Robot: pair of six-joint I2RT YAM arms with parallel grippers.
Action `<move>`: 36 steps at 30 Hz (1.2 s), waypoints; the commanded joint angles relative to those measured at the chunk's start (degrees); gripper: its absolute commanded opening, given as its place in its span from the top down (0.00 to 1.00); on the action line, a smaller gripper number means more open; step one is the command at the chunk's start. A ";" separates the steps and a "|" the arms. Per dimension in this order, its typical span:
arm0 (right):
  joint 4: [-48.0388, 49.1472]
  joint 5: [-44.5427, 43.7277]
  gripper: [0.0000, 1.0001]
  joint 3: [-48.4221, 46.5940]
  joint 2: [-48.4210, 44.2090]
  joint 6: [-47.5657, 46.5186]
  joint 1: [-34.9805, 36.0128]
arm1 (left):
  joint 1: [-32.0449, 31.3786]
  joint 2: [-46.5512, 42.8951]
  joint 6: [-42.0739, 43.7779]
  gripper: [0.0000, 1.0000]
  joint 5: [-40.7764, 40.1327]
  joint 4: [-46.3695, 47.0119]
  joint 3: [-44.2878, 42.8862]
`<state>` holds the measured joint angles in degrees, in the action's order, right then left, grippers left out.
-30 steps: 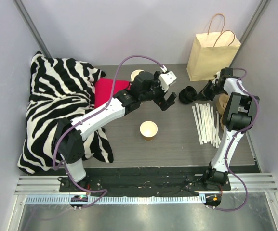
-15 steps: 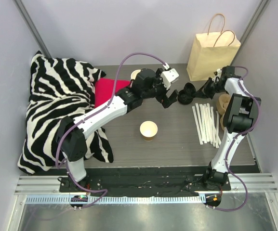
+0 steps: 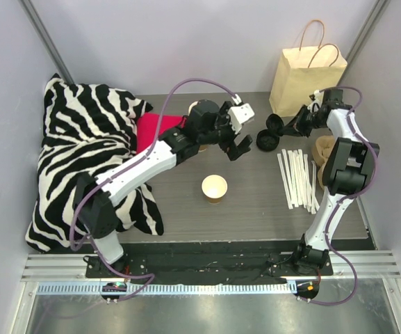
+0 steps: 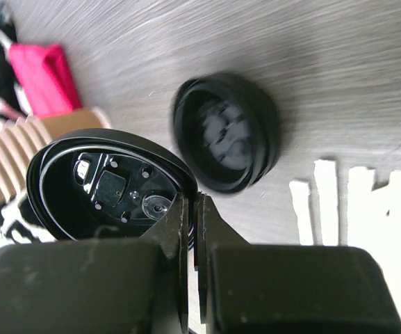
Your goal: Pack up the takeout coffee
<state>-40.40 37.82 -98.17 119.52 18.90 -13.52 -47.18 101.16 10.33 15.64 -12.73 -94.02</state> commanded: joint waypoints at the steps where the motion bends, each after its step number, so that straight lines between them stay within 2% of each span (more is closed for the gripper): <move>1: -3.01 6.54 0.99 -0.10 -11.67 -8.51 1.82 | 0.16 -11.41 9.15 0.00 5.43 -2.37 2.87; 4: -9.32 12.00 0.99 1.40 -17.03 -16.41 4.10 | 0.16 -18.53 15.57 0.00 9.91 -6.84 6.29; 5: -15.09 13.49 0.99 1.75 -18.96 -19.39 4.98 | 0.07 -20.55 21.34 0.00 11.59 -8.17 8.04; 6: -18.54 13.59 0.99 2.02 -19.85 -26.21 6.56 | -0.02 -22.57 24.88 0.01 12.65 -9.06 9.63; 7: -21.27 13.24 0.99 2.54 -20.90 -29.41 7.97 | -0.28 -26.68 27.79 0.00 13.36 -9.41 11.12; 8: -25.91 11.94 0.99 4.02 -21.78 -31.70 11.55 | -1.24 -28.55 34.34 0.00 13.37 -9.50 14.36; 10: -28.75 11.48 0.99 6.14 -24.42 -35.75 14.65 | -2.74 -32.85 41.75 0.00 13.19 -11.68 16.75; 11: -29.81 11.22 0.99 8.24 -25.12 -35.94 17.88 | -5.27 -33.66 50.32 0.00 11.36 -13.44 17.63; 15: -29.03 12.88 0.99 13.17 -30.48 -35.16 22.82 | -12.49 -33.93 62.95 0.00 2.57 -23.54 19.49; 16: -28.77 13.06 0.99 13.88 -31.36 -35.07 23.79 | -14.76 -33.49 63.06 0.00 1.08 -24.26 19.40; 21: -29.03 10.78 0.99 16.08 -33.92 -36.21 31.96 | -17.42 -30.33 61.83 0.00 -0.87 -26.03 18.52; 28: -32.36 13.94 0.99 16.97 -32.52 -39.11 35.93 | -18.65 -26.90 61.31 0.05 -1.57 -26.12 18.96; 31: -33.33 14.12 0.99 16.61 -32.07 -40.08 37.24 | -18.65 -25.93 60.08 0.16 -2.71 -25.41 19.13; 35: -35.62 16.04 0.99 15.82 -30.85 -42.09 37.60 | -18.65 -25.93 58.06 0.36 -3.60 -24.45 20.01; 36: -36.49 16.75 0.99 15.56 -30.58 -43.58 37.51 | -18.65 -26.02 57.62 0.38 -3.77 -24.19 20.27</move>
<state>-73.36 50.83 -80.68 87.92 -20.40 23.62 -65.60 75.42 70.11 13.15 -38.46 -74.43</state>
